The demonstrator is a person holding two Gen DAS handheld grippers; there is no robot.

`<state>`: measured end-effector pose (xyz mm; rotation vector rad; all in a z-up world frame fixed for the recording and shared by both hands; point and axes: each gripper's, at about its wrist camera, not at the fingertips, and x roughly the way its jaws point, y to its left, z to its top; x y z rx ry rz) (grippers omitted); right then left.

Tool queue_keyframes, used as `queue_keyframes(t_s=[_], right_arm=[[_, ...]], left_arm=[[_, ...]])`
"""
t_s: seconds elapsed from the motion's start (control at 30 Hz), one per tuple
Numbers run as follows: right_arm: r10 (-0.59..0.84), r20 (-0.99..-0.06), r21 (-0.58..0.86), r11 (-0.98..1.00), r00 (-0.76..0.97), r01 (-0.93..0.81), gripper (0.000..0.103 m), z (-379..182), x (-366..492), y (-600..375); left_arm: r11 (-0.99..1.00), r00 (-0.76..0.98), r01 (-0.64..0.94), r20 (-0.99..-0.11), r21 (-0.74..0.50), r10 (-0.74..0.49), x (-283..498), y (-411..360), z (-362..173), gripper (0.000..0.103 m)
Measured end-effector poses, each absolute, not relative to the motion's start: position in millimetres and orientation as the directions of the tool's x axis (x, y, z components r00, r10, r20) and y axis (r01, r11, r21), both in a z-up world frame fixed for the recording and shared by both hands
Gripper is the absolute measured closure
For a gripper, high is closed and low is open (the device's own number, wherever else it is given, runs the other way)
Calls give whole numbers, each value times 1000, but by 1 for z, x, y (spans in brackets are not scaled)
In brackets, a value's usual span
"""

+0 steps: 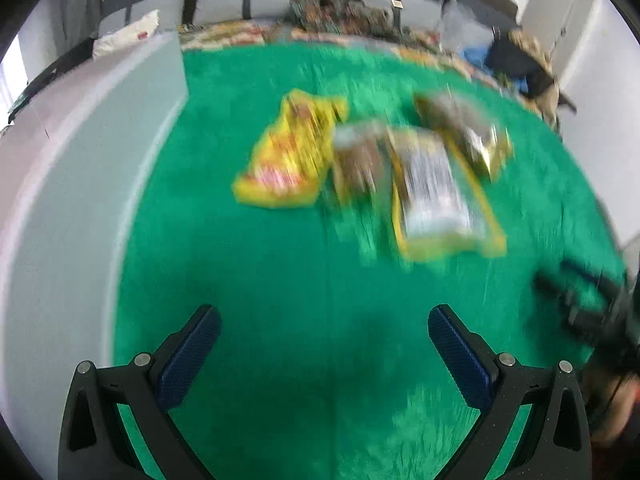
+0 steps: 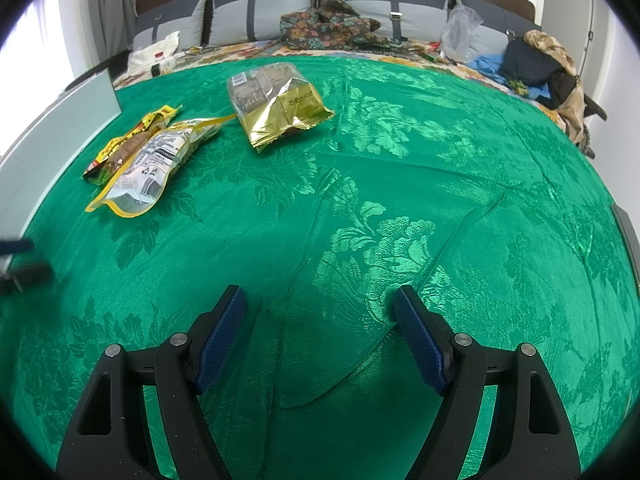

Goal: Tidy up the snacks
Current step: 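Grasp the yellow strip packet with the left tool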

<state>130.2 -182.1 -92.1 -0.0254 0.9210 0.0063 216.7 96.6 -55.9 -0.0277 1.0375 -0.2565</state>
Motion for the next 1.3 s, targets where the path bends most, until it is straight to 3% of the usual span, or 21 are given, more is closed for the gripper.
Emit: queue_keyframes(t_s=[0.1, 0.27, 0.37, 0.4, 0.43, 0.47, 0.5, 0.53, 0.6, 0.67, 0.77, 1.0, 1.1, 1.17, 1.3], right_arm=[[-6, -796, -20, 1000, 605, -16, 23, -92, 130, -182], [-6, -796, -19, 1000, 605, -16, 23, -92, 130, -182], [-5, -796, -19, 1000, 605, -16, 23, -92, 130, -182], [-5, -796, -18, 1000, 605, -16, 23, -92, 130, -182], [-5, -796, -19, 1000, 605, -16, 23, -92, 130, -182], [-6, -796, -19, 1000, 605, -16, 23, -92, 130, -182], [-5, -796, -19, 1000, 605, -16, 23, -92, 130, -182], [-5, -796, -19, 1000, 605, -16, 23, -92, 130, -182], [-6, -796, -19, 1000, 605, -16, 23, -92, 130, -182], [-6, -796, -19, 1000, 605, -16, 23, -92, 130, -182], [-6, -796, -19, 1000, 605, -16, 23, -91, 130, -181], [-6, -796, -19, 1000, 605, -15, 23, -92, 130, -182], [-9, -797, -23, 1000, 604, -15, 23, -91, 130, -181], [-10, -797, -24, 1000, 604, -15, 23, -91, 130, -181], [-9, -797, -23, 1000, 604, -14, 23, -91, 130, -180]], left_arm=[[971, 483, 194, -849, -137, -216, 260, 102, -41, 2], [977, 403, 204, -905, -57, -137, 346, 88, -62, 30], [976, 353, 210, -926, -58, -131, 376, 77, -85, 29], [974, 336, 214, -930, -76, -146, 382, 75, -92, 27], [973, 348, 218, -924, -81, -155, 385, 74, -93, 19], [972, 351, 226, -926, -64, -142, 386, 72, -95, 19], [971, 360, 237, -924, -39, -125, 384, 70, -95, 23], [969, 381, 247, -918, -17, -113, 379, 69, -94, 44], [967, 378, 252, -916, -39, -135, 372, 75, -91, 51], [970, 392, 230, -906, -75, -163, 355, 87, -83, 64], [979, 377, 146, -907, -141, -186, 320, 108, -77, 64], [982, 379, 99, -906, -163, -189, 188, 120, -82, 62], [980, 415, 71, -888, -183, -196, 162, 122, -89, 49], [984, 458, 89, -871, -154, -178, 157, 117, -91, 26], [988, 525, 152, -848, 8, -74, 157, 98, -101, 13]])
